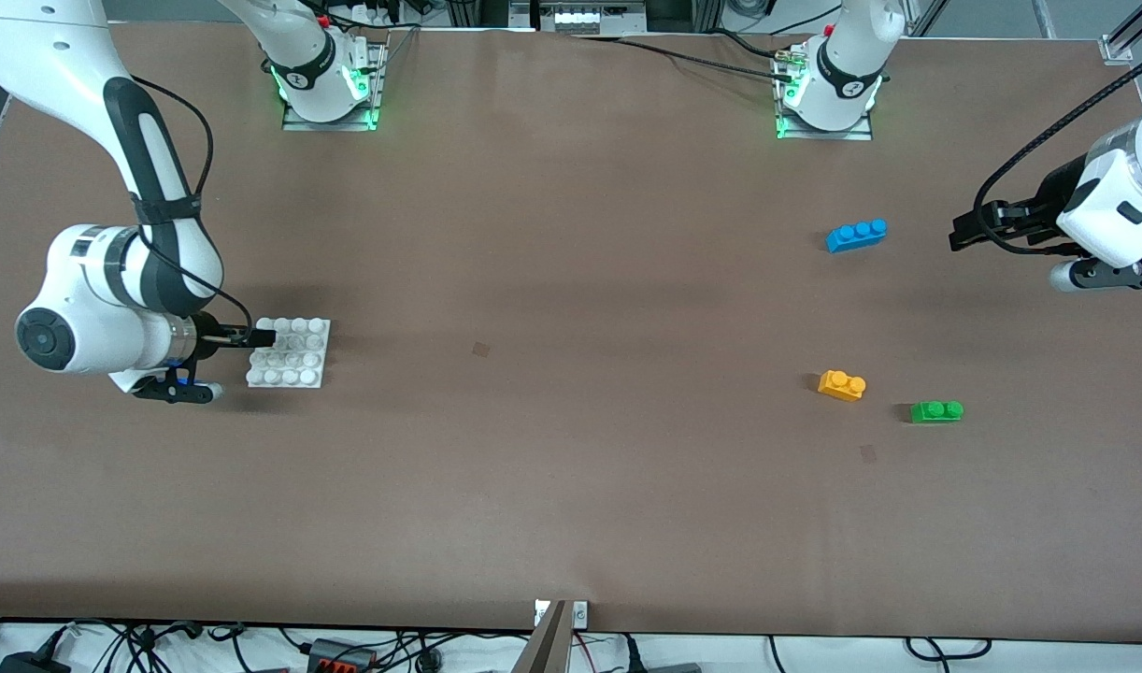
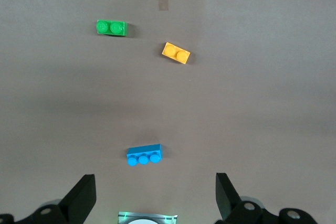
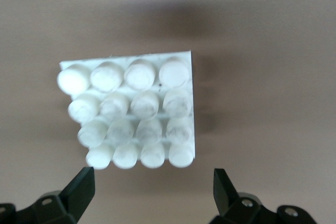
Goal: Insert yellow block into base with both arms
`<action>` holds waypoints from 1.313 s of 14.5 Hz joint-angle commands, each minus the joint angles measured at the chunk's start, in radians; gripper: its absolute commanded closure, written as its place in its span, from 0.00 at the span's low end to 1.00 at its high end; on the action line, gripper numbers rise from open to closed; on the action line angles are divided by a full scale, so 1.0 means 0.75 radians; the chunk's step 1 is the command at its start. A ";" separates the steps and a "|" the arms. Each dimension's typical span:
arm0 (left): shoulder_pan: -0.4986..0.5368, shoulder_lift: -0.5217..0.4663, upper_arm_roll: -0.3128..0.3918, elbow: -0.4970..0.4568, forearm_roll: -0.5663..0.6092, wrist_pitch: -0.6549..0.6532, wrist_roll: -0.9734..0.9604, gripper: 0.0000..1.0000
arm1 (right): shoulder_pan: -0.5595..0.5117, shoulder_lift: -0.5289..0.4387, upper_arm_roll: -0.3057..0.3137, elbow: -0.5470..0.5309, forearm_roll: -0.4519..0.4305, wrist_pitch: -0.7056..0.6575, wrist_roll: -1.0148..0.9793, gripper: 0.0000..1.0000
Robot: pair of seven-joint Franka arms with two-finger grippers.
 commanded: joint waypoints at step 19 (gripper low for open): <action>-0.025 0.484 -0.061 -0.375 0.022 0.845 0.098 0.00 | 0.179 0.135 0.101 -0.115 0.251 0.353 0.018 0.28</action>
